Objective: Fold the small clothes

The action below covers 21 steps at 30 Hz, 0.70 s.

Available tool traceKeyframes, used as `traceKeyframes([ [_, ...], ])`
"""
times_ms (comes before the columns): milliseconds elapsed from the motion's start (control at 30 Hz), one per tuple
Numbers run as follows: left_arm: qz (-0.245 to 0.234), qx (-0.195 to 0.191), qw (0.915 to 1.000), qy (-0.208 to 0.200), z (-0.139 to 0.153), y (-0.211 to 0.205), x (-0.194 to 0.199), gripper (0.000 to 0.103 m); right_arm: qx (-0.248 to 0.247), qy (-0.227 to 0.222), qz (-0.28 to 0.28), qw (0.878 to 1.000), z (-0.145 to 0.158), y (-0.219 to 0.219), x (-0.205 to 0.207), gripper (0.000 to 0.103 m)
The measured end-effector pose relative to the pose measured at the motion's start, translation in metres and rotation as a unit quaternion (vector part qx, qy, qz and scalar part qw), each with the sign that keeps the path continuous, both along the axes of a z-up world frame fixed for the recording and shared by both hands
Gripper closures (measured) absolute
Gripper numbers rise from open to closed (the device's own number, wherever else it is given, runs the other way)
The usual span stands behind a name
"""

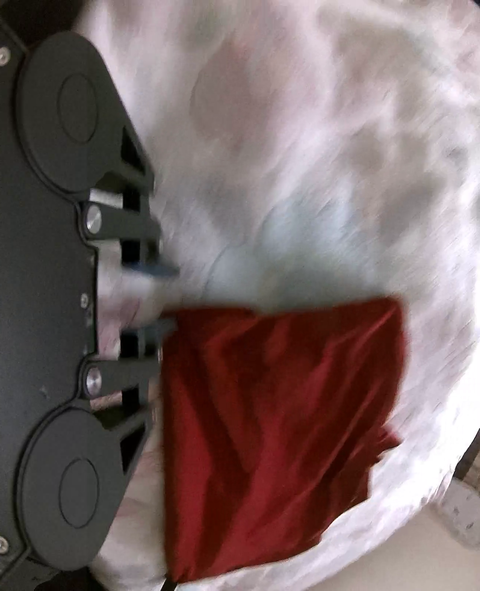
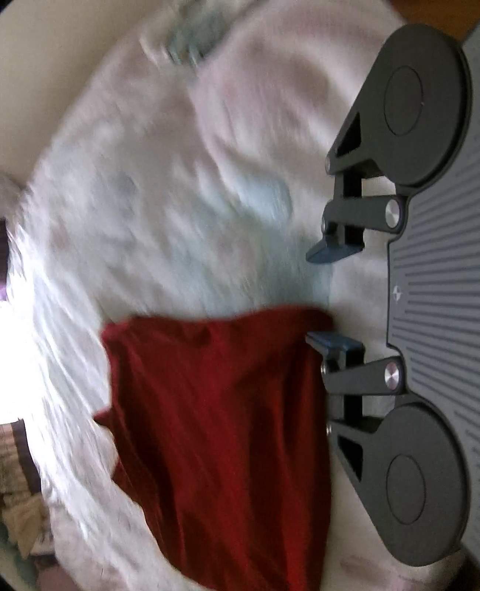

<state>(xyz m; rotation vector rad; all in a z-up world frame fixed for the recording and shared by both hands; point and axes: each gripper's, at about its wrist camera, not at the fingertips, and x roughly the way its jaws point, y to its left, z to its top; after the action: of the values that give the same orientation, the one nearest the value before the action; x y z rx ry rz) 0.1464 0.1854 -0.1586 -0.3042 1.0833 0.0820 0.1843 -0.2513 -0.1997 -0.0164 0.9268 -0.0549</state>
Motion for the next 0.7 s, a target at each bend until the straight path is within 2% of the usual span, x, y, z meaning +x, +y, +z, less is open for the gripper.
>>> traceKeyframes([
  [67, 0.023, 0.018, 0.9991, -0.030, 0.026, 0.004, -0.010, 0.065, -0.053, -0.042, -0.039, 0.997, 0.015, 0.008, -0.015, 0.060],
  [100, 0.030, 0.018, 0.9983, -0.048, 0.035, 0.005, -0.013, 0.064, -0.061, -0.061, -0.050, 0.995, 0.019, 0.011, -0.020, 0.063],
  [167, 0.036, 0.017, 0.9942, -0.099, 0.048, -0.006, -0.018, 0.061, -0.025, -0.090, -0.038, 0.995, 0.024, 0.020, -0.025, 0.080],
  [233, 0.023, 0.031, 0.9894, -0.140, 0.052, -0.031, -0.015, 0.057, 0.021, -0.092, 0.005, 0.996, 0.023, 0.037, -0.020, 0.083],
  [300, -0.006, 0.025, 0.9898, -0.140, 0.045, -0.061, -0.004, 0.056, 0.053, -0.092, 0.060, 0.992, 0.017, 0.068, -0.016, 0.085],
  [400, -0.062, -0.011, 0.9905, -0.122, 0.020, -0.109, 0.013, 0.055, 0.088, -0.090, 0.126, 0.984, 0.007, 0.114, -0.010, 0.085],
  [433, -0.080, -0.012, 0.9902, -0.113, 0.012, -0.121, 0.016, 0.055, 0.097, -0.089, 0.143, 0.981, 0.002, 0.127, -0.008, 0.085],
  [500, -0.110, 0.013, 0.9885, -0.103, -0.003, -0.143, 0.022, 0.055, 0.092, -0.077, 0.167, 0.979, -0.007, 0.151, -0.002, 0.086],
  [600, -0.118, 0.082, 0.9857, -0.088, -0.019, -0.147, 0.031, 0.052, 0.047, -0.056, 0.158, 0.985, -0.019, 0.160, 0.006, 0.086],
  [700, -0.081, 0.064, 0.9917, -0.077, -0.021, -0.116, 0.029, 0.052, 0.014, -0.056, 0.112, 0.992, -0.021, 0.129, 0.013, 0.089],
])
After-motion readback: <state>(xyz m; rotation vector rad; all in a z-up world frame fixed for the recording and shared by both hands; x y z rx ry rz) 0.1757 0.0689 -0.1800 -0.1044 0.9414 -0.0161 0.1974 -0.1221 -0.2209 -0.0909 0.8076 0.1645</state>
